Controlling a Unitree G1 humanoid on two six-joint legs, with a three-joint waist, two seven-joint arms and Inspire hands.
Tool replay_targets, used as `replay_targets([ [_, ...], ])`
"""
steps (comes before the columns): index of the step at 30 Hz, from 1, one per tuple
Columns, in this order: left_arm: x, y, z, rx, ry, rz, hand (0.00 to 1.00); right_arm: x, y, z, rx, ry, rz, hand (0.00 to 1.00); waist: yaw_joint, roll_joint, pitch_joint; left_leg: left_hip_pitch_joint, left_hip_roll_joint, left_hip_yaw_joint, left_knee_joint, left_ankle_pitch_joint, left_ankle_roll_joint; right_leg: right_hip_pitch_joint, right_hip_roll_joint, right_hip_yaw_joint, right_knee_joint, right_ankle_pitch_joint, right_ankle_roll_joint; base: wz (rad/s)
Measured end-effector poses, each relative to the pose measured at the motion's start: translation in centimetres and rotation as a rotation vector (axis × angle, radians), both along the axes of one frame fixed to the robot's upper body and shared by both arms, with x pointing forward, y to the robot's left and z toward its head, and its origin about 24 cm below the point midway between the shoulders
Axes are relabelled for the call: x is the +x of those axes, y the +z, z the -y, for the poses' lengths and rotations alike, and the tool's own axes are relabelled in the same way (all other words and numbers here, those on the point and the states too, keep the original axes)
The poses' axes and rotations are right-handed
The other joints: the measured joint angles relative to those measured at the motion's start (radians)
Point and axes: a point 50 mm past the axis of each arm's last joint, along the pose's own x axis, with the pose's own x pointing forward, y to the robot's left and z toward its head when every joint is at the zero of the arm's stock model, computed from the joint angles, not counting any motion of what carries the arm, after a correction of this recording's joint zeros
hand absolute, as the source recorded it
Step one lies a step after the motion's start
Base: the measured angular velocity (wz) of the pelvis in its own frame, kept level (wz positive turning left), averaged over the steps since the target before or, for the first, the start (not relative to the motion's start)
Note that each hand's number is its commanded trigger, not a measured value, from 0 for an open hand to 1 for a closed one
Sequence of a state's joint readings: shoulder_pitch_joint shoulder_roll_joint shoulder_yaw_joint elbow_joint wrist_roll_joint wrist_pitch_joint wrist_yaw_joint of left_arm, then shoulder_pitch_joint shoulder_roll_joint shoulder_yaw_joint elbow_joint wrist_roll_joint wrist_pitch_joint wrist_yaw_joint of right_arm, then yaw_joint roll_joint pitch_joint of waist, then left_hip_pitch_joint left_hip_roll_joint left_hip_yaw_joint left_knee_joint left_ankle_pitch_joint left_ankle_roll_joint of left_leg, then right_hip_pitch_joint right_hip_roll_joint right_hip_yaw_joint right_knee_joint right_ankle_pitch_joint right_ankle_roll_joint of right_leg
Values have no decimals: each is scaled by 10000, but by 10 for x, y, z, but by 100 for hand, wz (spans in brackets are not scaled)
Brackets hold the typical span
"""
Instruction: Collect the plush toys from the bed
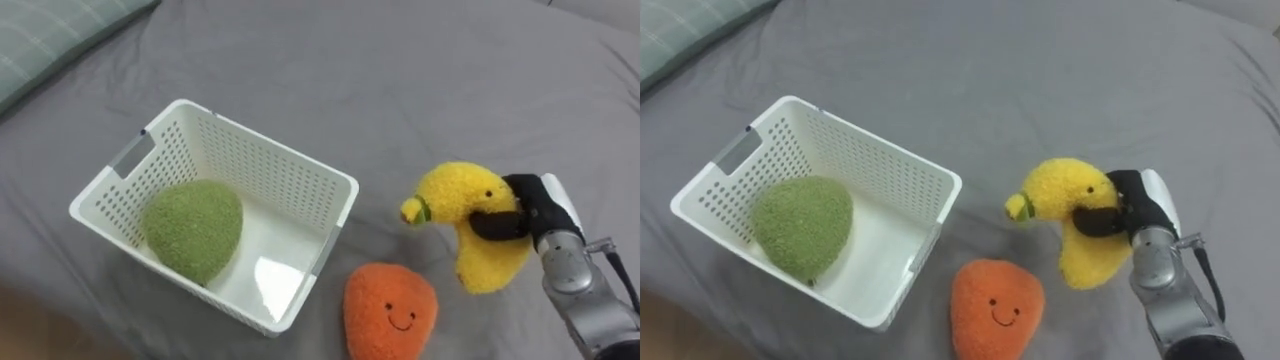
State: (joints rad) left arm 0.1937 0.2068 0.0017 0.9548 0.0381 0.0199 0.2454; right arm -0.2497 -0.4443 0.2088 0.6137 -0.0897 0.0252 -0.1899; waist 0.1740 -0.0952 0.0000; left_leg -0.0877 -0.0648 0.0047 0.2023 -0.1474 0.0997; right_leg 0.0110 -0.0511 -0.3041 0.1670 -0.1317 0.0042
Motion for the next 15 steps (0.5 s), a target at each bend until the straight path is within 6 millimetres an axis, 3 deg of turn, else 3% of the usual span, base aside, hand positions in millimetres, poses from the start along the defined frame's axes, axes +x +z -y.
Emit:
replay_targets([
  [4,-13,0,-3,45,286,-184,0,9,19,-16,23,684,889,100,-93,24,23,152,-8,18,-8,-1,2,169,-6,-60,-3,0,0,0],
  [9,-21,0,-3,250,444,-403,0,9,41,-34,197,1462,1973,100,-72,178,115,313,-13,25,-29,-12,21,309,-14,-36,-3,-1,3,0],
  [15,-20,0,-4,408,540,-538,0,12,60,-50,142,2174,2704,100,-84,208,99,438,-24,-101,-41,-2,18,432,-22,-282,-8,-19,32,7],
])
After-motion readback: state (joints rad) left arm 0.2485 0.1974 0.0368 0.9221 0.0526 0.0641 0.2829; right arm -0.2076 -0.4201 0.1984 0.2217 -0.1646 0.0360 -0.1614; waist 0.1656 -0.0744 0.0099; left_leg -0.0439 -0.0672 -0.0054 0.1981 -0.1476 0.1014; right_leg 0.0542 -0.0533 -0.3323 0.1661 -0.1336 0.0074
